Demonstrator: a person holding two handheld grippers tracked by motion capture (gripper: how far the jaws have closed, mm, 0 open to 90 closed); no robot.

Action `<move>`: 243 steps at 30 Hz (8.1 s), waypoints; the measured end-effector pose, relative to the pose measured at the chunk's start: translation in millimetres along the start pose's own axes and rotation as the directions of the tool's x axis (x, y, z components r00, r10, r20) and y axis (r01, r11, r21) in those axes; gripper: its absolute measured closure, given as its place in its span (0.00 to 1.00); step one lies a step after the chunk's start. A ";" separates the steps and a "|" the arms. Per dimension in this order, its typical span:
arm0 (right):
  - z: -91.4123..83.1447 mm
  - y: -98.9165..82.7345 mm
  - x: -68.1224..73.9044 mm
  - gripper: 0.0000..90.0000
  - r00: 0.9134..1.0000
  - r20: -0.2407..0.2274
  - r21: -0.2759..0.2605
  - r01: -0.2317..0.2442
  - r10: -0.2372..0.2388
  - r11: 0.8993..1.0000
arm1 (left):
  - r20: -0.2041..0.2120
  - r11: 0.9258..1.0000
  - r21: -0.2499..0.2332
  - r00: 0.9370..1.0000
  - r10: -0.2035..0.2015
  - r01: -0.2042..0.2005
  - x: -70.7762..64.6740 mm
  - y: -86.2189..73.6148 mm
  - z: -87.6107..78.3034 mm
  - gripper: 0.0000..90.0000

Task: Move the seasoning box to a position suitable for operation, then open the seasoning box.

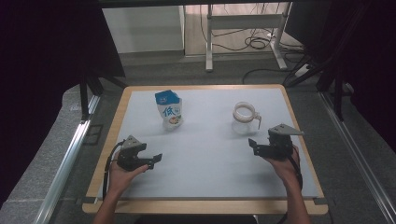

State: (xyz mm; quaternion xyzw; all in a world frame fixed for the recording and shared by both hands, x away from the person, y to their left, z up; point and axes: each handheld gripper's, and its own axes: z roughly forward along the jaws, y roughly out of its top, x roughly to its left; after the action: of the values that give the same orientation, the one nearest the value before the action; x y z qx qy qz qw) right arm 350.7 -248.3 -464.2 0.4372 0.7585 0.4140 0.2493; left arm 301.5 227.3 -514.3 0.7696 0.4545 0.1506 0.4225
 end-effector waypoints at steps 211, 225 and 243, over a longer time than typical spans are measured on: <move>-7.9 10.8 22.2 1.00 0.993 -0.101 -0.080 0.051 -0.059 0.996 | -0.008 1.000 0.026 1.000 -0.001 0.001 -5.6 -19.0 5.6 0.26; -11.5 8.3 22.6 1.00 0.994 -0.091 -0.083 0.048 -0.056 0.995 | 0.007 1.000 0.001 1.000 -0.016 0.016 -8.1 -15.4 3.8 0.27; -13.6 4.4 23.0 1.00 0.995 -0.092 -0.096 0.030 -0.039 0.995 | -0.008 0.998 -0.063 1.000 -0.010 0.009 -15.0 -12.2 0.2 0.46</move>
State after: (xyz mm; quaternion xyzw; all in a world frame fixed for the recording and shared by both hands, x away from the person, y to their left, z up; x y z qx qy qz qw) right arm 331.3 -232.7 -453.6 0.3918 0.7562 0.4652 0.2412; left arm 286.6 217.6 -521.8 0.7532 0.4548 0.1659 0.4453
